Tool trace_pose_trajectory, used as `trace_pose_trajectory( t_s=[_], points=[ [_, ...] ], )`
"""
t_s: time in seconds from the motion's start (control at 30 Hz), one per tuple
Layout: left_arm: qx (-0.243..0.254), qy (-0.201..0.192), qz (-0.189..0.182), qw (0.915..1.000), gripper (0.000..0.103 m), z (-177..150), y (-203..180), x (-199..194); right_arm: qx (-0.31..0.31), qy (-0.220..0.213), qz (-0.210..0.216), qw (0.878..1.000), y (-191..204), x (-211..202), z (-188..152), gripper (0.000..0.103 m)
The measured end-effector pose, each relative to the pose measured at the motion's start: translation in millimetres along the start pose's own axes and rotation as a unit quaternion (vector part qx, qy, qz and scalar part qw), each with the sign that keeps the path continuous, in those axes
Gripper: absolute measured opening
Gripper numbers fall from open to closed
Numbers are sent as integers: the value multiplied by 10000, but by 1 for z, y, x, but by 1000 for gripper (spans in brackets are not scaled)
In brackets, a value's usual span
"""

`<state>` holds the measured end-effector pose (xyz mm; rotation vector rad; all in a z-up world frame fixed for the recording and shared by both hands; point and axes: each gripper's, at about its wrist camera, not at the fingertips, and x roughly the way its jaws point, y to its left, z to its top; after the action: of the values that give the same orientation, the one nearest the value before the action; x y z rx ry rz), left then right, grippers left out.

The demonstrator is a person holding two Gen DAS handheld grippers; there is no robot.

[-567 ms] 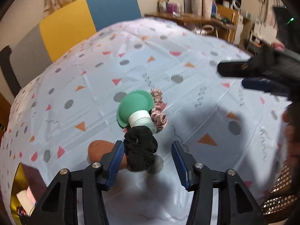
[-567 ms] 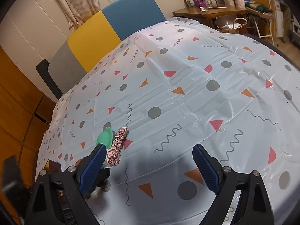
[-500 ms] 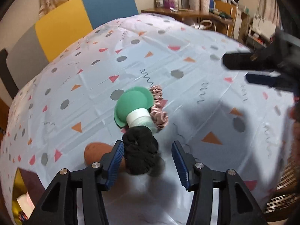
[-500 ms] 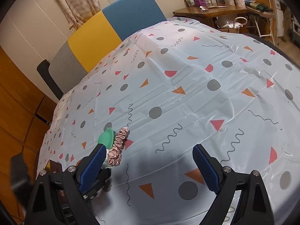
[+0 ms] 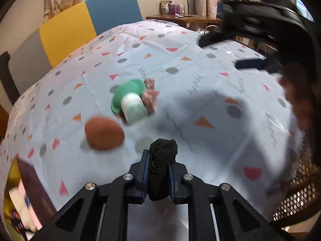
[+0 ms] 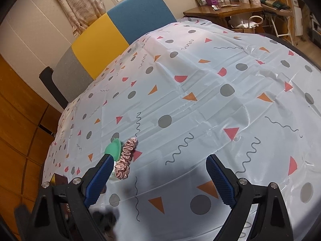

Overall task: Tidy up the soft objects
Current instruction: 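Reach the left gripper to the black scrunchie and grasp it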

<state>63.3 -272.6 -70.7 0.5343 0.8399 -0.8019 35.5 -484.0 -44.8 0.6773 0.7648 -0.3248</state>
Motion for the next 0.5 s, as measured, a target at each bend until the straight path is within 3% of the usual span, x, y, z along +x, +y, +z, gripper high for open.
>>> trace_pose_trajectory(
  t_s=[0.23, 0.37, 0.5],
  points=[
    [-522, 3, 73, 9986, 16, -55, -10, -8, -240, 76, -46, 9997, 8, 3, -4, 94],
    [-456, -296, 241, 9982, 16, -62, -17, -7, -425, 174, -22, 9989, 14, 6, -8, 93],
    [-546, -436, 253, 9972, 16, -67, -15, -8, -618, 354, 46, 9975, 22, 12, -13, 85]
  ],
)
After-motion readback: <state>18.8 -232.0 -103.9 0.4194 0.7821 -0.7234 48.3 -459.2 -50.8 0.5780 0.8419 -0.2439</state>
